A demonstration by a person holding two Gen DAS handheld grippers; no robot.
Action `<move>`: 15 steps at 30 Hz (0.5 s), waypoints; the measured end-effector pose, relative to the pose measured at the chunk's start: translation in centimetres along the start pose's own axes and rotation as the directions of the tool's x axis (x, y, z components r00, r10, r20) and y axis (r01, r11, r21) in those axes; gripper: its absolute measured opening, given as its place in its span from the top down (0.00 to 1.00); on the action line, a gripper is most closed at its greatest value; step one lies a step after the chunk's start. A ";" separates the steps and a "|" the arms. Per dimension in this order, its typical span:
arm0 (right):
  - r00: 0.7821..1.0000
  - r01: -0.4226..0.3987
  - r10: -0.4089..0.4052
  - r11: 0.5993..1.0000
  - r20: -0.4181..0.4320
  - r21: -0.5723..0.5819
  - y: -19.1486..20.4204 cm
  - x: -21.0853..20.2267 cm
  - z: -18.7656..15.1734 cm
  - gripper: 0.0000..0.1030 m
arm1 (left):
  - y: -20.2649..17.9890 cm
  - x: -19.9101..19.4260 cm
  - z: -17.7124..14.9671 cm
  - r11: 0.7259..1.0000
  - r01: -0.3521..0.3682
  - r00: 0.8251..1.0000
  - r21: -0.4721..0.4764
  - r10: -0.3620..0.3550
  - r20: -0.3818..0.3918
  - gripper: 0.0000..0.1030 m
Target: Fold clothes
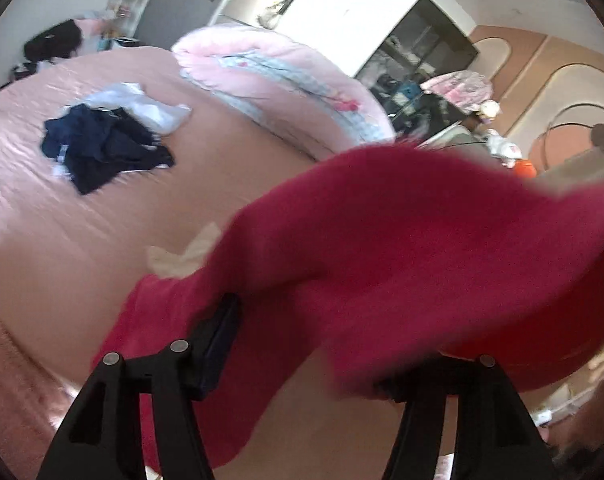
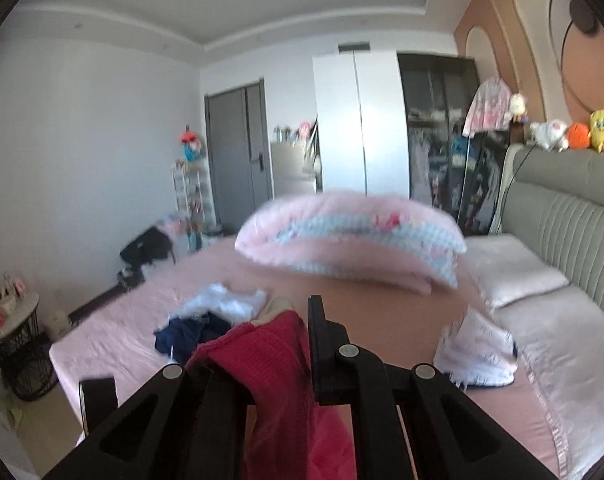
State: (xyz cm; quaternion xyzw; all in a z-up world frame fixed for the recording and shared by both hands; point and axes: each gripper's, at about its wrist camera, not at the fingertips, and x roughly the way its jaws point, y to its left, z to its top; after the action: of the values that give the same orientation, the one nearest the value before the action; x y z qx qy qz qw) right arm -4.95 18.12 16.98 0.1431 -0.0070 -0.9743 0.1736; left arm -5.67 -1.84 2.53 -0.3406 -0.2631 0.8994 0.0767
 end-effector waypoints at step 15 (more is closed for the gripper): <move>0.961 -0.015 -0.015 0.994 0.277 0.107 -6.0 -4.0 17.1 0.94 | -16.8 -21.7 20.4 0.729 -0.245 0.814 0.639 -0.203 0.544 0.92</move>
State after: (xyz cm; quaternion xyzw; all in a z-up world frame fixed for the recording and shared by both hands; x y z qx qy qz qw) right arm -8.15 24.47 34.15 0.0143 -0.0841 -0.9829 0.1629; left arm -3.32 -2.98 36.62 -0.0002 0.0806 0.9915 0.1019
